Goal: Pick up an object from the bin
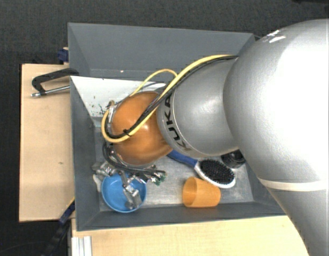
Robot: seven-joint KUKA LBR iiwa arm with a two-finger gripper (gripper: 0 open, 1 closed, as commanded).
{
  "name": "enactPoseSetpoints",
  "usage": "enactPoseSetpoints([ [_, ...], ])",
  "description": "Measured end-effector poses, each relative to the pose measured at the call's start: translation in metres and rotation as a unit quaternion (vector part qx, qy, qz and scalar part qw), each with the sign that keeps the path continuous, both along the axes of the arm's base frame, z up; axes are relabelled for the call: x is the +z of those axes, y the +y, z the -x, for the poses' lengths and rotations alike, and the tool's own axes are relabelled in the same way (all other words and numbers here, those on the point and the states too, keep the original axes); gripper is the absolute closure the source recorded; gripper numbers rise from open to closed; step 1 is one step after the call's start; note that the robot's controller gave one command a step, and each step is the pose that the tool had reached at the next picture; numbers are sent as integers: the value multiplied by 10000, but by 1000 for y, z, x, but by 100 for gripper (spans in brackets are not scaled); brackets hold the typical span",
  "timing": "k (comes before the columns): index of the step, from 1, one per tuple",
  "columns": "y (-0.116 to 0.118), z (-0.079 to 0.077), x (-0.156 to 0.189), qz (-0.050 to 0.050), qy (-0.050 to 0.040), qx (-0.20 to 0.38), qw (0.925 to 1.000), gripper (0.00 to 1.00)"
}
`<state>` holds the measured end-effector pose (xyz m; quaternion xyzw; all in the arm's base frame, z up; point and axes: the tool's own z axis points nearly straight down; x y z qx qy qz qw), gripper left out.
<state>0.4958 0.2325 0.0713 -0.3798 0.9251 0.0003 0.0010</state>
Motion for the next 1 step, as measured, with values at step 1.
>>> enactPoseSetpoints([
  [1, 2, -2, 2, -31, -40, 1, 10000, 100],
])
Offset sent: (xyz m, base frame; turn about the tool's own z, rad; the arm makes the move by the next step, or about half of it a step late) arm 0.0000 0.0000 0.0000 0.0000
